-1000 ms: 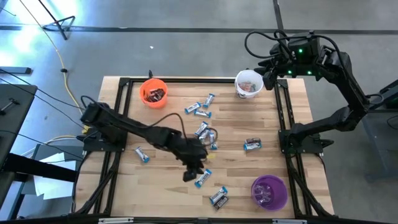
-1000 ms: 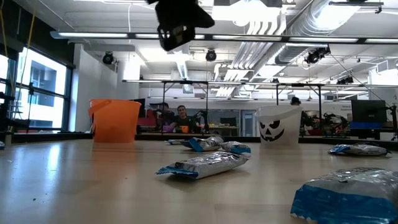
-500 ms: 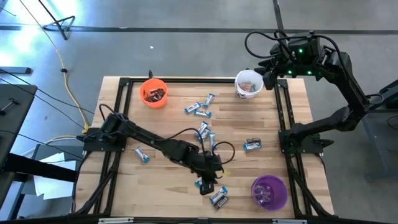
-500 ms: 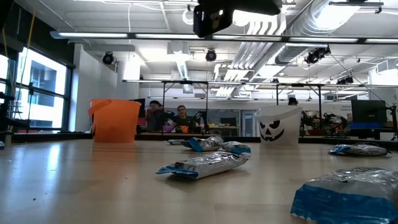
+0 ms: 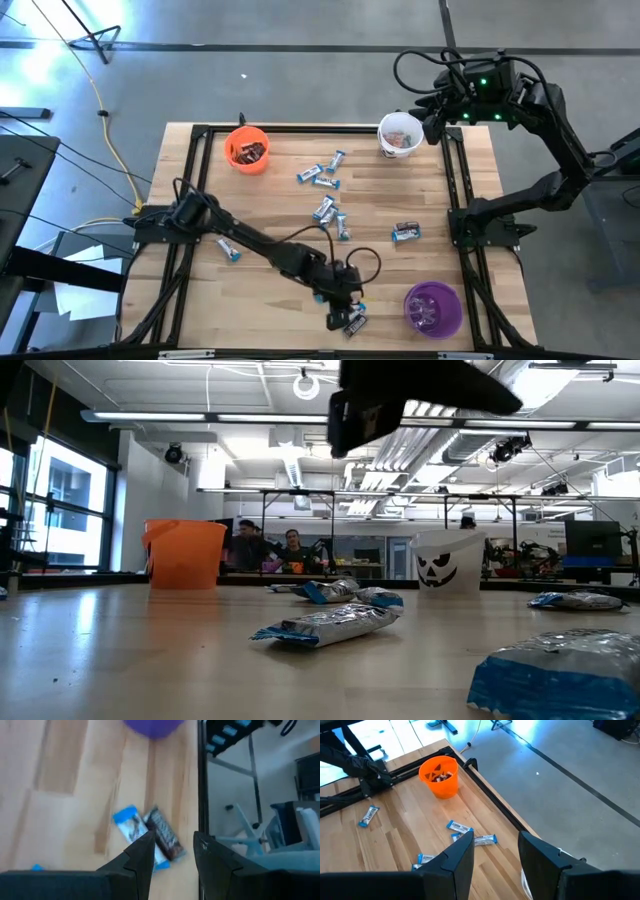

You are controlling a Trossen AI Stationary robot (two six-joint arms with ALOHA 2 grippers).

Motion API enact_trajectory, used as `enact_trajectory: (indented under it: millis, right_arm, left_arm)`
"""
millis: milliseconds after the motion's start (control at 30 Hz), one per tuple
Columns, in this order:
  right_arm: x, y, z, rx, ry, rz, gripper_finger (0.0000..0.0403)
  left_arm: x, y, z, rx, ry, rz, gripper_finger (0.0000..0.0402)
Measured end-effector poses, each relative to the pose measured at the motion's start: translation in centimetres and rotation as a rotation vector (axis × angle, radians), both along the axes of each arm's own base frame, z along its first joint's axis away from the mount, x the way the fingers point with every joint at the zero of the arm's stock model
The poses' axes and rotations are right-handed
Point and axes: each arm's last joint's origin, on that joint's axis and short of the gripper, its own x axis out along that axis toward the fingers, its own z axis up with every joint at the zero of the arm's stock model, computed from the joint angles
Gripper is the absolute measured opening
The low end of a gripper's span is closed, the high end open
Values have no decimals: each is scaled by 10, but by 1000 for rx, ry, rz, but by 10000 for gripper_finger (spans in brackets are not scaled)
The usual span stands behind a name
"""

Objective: Sort candy
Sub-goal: Put the brown chocolate into the orange bucket

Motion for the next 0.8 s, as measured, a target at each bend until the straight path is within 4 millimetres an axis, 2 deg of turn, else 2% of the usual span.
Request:
enact_trajectory:
  millis: [233, 400, 800]
  right_arm:
    - [0, 0, 0, 0, 0, 0, 149]
    - [0, 0, 0, -1, 0, -1, 149]
    - [0, 0, 0, 0, 0, 0, 149]
  left_arm:
    - [5, -14, -10, -92, -19, -12, 122]
    - [3, -21, -12, -99, -20, -30, 122]
    - [1, -35, -30, -113, 21, -45, 122]
